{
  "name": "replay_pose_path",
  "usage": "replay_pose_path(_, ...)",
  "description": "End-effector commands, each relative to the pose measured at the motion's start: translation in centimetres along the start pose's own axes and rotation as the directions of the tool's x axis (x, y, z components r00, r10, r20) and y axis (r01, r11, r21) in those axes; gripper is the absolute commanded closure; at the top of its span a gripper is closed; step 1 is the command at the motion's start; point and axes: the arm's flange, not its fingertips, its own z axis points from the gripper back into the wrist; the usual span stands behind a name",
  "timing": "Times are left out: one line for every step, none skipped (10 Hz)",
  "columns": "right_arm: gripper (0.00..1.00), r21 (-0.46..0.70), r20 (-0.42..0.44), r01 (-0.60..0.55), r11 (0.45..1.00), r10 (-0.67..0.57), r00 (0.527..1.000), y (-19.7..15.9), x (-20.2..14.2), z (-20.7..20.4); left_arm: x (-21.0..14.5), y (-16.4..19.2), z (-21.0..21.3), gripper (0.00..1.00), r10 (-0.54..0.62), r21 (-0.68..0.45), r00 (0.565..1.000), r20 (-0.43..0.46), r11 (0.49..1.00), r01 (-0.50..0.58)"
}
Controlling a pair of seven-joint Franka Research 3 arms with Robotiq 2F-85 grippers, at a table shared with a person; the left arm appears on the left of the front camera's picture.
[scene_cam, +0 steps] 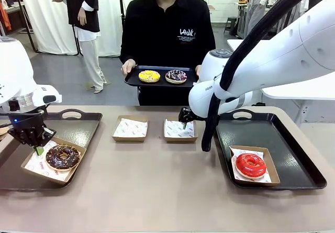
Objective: Individually package the donuts and arrange them on the tray.
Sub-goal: Place the picked Paper togo box on the Handle tray while simultaneously picking up another Paper togo box from the table with the other hand.
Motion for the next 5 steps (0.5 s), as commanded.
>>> replay_pose_path(0.00,-0.031,0.018,0.022,0.999,-0.021,1.000,0.96,0.26,-0.41,-0.40,-0.04,-0.38,0.99,-0.018,-0.018,1.000,-0.002,1.000,0.018)
replay_pose_path(0.00,-0.034,0.018,0.024,0.999,-0.024,1.000,1.00,0.30,-0.40,-0.28,0.00,-0.53,0.99,0.006,0.012,1.000,-0.016,1.000,-0.006)
replay_pose_path(0.00,-0.035,0.017,0.027,0.999,-0.026,1.000,1.00,0.35,-0.40,-0.18,0.15,-0.70,0.99,0.030,0.030,0.999,-0.025,0.999,-0.029)
replay_pose_path(0.00,-0.036,0.016,0.029,0.999,-0.029,0.999,0.96,0.36,-0.40,-0.22,0.25,-0.86,0.99,0.056,0.043,0.998,-0.035,0.998,-0.054)
replay_pose_path(0.00,-0.035,0.017,0.031,0.999,-0.030,0.999,0.97,0.42,-0.41,-0.30,0.14,-0.94,0.99,0.085,0.061,0.996,-0.038,0.995,-0.083)
